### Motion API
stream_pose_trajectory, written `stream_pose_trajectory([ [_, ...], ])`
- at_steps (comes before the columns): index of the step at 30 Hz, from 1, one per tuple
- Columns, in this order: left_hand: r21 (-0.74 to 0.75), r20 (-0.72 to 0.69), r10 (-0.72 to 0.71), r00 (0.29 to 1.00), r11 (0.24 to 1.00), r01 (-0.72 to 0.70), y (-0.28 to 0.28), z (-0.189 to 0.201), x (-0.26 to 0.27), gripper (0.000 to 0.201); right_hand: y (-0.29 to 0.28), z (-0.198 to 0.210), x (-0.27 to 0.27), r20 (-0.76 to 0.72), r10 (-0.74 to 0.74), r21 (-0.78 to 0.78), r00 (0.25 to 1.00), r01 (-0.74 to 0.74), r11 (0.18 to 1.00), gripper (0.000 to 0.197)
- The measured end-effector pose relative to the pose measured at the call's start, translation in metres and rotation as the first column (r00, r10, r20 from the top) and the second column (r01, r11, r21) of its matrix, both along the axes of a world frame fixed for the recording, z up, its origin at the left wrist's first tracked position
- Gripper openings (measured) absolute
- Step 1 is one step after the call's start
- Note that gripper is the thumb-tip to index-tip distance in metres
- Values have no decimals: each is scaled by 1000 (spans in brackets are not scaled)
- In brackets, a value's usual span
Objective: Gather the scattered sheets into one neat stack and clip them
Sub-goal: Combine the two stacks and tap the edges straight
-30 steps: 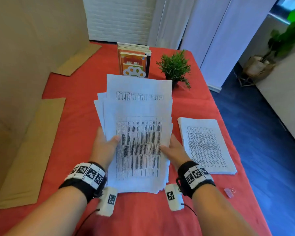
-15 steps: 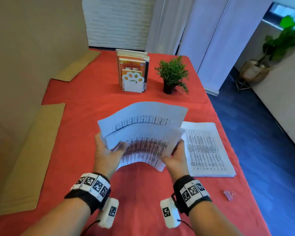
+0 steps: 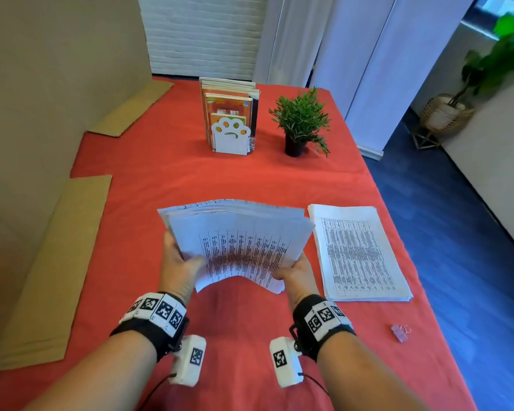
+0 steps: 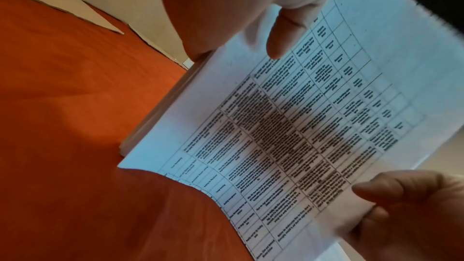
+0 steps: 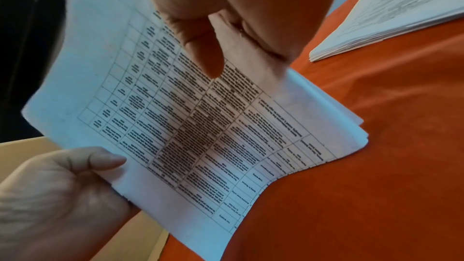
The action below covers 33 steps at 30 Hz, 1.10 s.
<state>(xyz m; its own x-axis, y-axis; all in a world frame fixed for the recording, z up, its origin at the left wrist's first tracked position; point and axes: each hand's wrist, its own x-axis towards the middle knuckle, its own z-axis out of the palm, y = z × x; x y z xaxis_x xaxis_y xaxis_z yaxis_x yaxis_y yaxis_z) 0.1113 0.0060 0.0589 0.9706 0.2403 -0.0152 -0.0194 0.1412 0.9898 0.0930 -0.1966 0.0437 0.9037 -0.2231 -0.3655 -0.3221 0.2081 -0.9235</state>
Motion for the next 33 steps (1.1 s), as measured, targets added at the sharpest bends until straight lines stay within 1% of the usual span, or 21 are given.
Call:
stream_pose_trajectory([
  [1,-4,-1,0,1000,1000,0,-1,-1,0,72,0,0,0,-9,-5,-21,1000,5,1000,61],
  [4,-6,4,8,1000,1000,-8,-3,-6,2,68,-1,2,2,-13,-11,-25,1000,11,1000,54],
  [8,-2,12,-9,1000,1000,10,-5,-10,4,62,-1,-2,4,-9,-12,-60,1000,11,998,57],
  [11,13,3,8,1000,1000,-8,-2,-14,7,58,-4,-5,2,-20,-19,-85,1000,17,996,52],
  [13,-1,0,-3,1000,1000,3,-1,-17,8,59,-6,-7,0,-10,-10,-75,1000,9,997,54],
  [15,-27,11,-19,1000,999,19,-3,-18,8,61,-5,-9,-1,9,-16,-53,1000,17,998,52],
  [17,-52,28,-26,999,998,27,-7,-16,7,54,-1,-10,-1,38,-52,-42,998,54,998,48],
  [20,-44,23,-21,1000,999,22,-16,-13,4,32,5,-13,0,86,-114,-84,990,121,989,33],
  [22,-42,18,-34,999,999,34,-20,-15,0,28,7,-12,-3,90,-92,-140,992,104,985,25],
  [23,-51,19,-42,999,998,43,-21,-16,-1,29,7,-11,-5,91,-68,-173,994,83,981,26],
  [25,-60,28,-50,998,997,51,-18,-19,-2,33,4,-3,-5,118,-48,-232,992,74,970,34],
  [26,-53,35,-57,998,997,58,-16,-20,-1,35,0,3,-3,146,-55,-254,988,91,963,42],
  [28,-40,58,-82,995,996,85,-12,-19,2,40,-7,23,4,288,-54,-295,956,142,945,60],
  [30,-31,67,-79,995,996,81,-9,-18,6,41,-12,47,11,488,37,-394,872,183,901,86],
  [31,-35,68,-78,995,996,80,-7,-16,7,45,-14,56,14,568,110,-475,816,216,853,94],
  [33,-48,56,-66,996,997,68,-6,-13,9,65,-17,67,20,657,250,-616,711,315,722,94],
])
